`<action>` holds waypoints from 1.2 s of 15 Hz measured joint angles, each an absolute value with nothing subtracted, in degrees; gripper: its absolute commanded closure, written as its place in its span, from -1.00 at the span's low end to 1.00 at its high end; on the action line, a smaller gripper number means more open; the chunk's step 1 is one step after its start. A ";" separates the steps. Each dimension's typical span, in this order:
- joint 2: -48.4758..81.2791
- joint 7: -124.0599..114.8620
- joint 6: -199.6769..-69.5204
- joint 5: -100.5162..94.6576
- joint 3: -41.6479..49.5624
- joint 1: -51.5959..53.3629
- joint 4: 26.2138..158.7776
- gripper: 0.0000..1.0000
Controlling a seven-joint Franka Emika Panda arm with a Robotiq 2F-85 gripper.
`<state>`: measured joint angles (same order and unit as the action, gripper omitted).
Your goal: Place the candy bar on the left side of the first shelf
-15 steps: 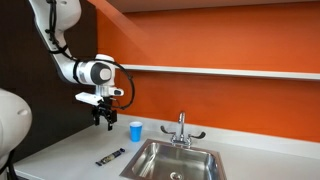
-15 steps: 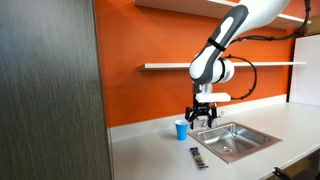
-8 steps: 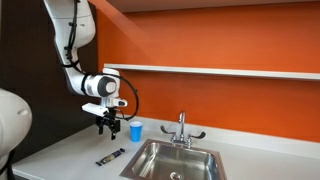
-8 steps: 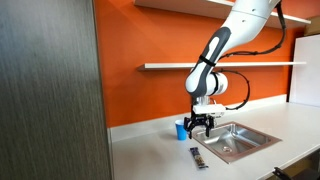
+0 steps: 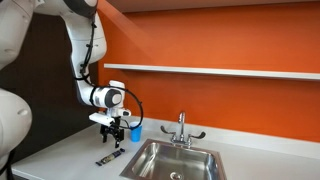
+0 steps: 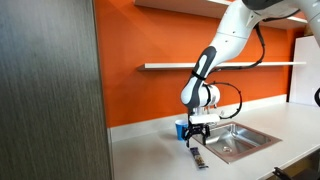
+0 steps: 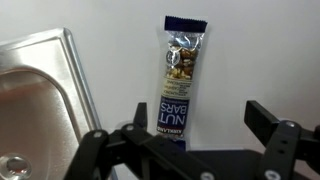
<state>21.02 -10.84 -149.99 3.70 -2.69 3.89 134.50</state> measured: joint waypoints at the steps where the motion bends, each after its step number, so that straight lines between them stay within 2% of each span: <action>1: 22.29 -10.64 -150.03 3.81 -2.66 3.88 133.66 -1.00; 18: 29.26 -10.38 -150.06 5.65 -2.15 3.48 130.74 -1.00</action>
